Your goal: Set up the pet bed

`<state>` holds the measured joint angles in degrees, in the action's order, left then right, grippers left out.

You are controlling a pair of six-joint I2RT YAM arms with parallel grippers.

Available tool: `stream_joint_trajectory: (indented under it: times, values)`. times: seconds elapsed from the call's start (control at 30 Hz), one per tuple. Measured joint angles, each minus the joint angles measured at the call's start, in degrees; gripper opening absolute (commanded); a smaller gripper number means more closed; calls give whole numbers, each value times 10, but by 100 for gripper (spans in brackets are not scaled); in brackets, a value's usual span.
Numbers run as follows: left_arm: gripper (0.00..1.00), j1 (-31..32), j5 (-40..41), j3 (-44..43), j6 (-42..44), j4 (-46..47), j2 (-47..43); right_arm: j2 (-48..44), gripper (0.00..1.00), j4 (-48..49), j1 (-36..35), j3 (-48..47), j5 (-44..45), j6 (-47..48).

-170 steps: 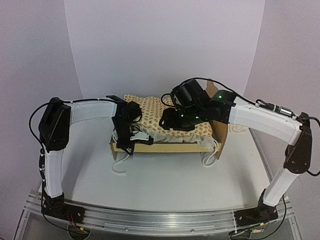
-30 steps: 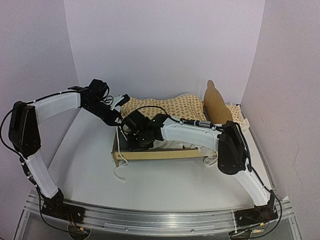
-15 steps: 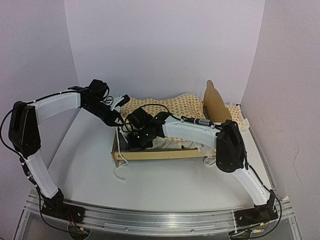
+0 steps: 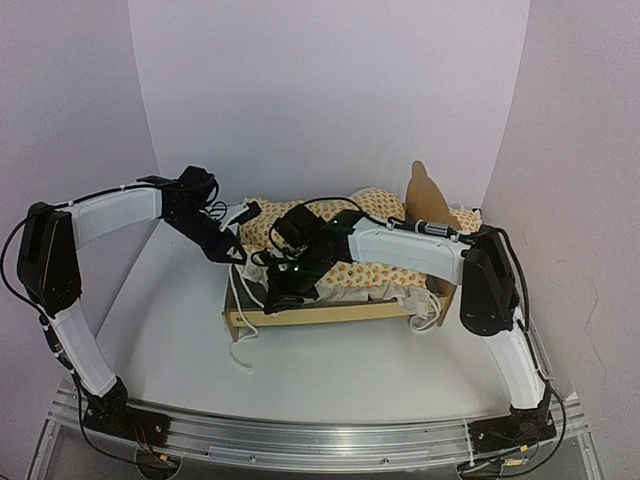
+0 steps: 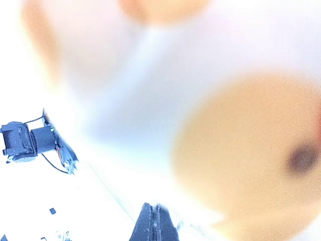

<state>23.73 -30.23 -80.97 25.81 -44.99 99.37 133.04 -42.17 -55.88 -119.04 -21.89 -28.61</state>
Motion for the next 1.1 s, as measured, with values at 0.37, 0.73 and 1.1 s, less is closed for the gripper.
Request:
stream_joint_trajectory:
  times: [0.37,0.73,1.1]
  values:
    - [0,0,-11,17,25,-15,0,54,0,-32,7,-103,52,-2]
    - [0,0,-11,16,27,-15,0,46,0,-16,24,-155,125,14]
    - [0,0,3,16,27,-15,0,20,0,11,31,-27,88,162]
